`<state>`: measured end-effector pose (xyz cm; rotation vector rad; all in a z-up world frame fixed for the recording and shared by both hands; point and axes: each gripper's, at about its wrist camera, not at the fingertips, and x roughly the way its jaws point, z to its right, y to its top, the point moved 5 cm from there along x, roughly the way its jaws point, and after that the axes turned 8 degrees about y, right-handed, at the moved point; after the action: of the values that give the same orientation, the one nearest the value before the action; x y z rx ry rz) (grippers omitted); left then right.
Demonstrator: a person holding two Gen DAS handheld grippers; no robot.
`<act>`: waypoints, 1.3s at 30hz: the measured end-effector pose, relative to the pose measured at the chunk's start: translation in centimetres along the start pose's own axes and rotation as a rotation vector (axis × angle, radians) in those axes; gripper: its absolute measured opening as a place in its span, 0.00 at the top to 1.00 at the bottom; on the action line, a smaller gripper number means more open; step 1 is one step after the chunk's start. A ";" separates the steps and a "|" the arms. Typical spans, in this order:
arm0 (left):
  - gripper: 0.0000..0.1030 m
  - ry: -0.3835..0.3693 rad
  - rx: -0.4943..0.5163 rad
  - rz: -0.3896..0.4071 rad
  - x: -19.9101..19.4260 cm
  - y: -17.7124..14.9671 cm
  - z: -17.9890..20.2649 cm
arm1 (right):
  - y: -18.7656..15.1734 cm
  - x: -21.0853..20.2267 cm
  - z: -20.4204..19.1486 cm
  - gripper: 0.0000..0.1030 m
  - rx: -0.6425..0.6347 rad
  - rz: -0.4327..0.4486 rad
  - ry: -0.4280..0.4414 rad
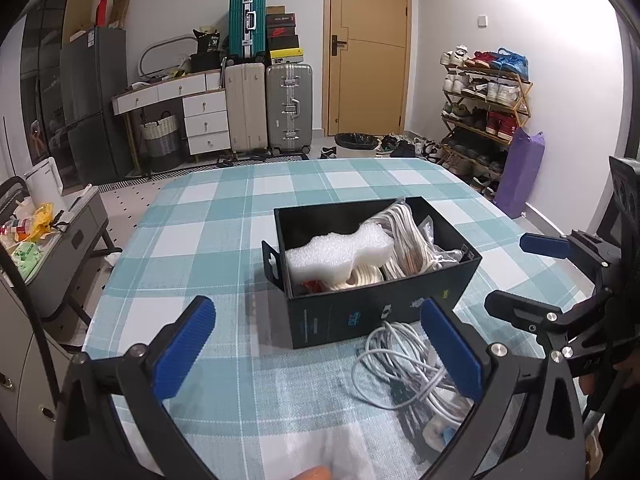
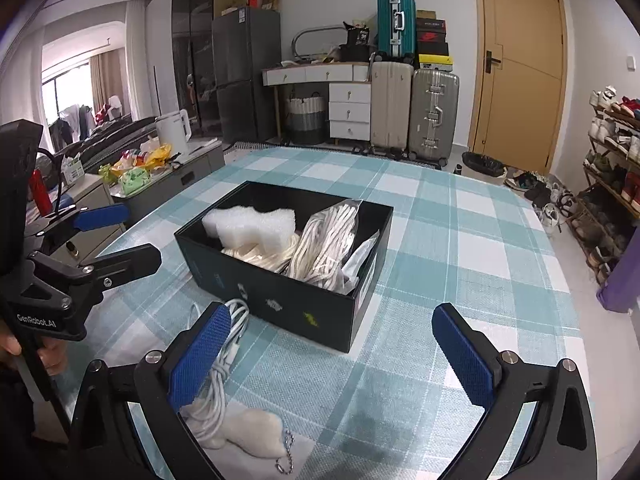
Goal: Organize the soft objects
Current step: 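Withdraw both grippers from the box toward the cable coil and plush toy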
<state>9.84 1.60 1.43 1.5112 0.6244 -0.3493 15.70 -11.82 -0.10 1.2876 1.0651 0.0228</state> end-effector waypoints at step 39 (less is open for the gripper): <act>0.00 -0.080 0.000 -0.272 4.5 -4.5 4.8 | -1.8 -0.6 1.3 0.01 -0.030 -0.096 0.021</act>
<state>11.62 -2.59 -5.10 1.4072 0.7677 -0.6146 15.25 -13.76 -1.30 1.2106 1.1394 -0.0199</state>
